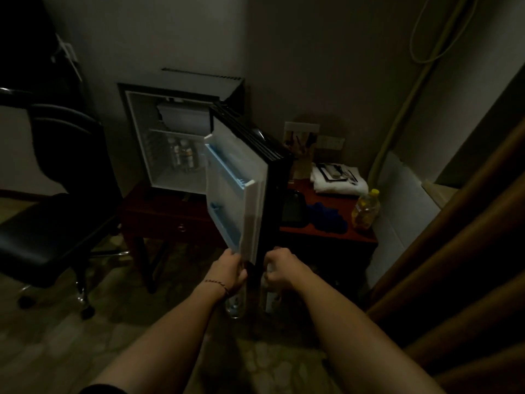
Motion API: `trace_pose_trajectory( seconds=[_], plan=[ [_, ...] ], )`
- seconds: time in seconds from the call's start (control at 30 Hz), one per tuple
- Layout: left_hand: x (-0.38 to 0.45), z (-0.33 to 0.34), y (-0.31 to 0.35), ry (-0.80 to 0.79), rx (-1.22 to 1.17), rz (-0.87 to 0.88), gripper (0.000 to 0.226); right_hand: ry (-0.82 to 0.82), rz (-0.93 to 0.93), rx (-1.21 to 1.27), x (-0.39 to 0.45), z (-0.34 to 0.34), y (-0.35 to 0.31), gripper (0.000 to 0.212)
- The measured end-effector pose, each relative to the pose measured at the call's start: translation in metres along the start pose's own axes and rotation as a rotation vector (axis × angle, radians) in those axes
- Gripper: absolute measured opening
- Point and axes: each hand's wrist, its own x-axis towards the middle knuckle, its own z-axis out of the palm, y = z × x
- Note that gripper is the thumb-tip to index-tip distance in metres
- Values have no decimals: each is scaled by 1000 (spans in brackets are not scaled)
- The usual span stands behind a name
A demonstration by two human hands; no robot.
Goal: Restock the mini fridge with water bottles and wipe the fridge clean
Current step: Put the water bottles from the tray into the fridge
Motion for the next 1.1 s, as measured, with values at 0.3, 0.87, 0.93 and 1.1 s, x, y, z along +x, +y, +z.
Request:
trace_pose_trajectory(
  seconds=[0.3,0.87,0.93,1.1],
  plan=[
    [20,-103,-145,42,67,-45,13,-16,-54,-23,68,18,-152,18],
    [263,-240,-291,77,125,-55,17,141,-162,7,356,-38,-294,16],
    [293,-251,-301,82,92,-58,13,125,-184,10,389,-45,-303,10],
    [359,-270,-316,78,71,-64,10,131,-189,51,457,-61,-315,13]
  ],
)
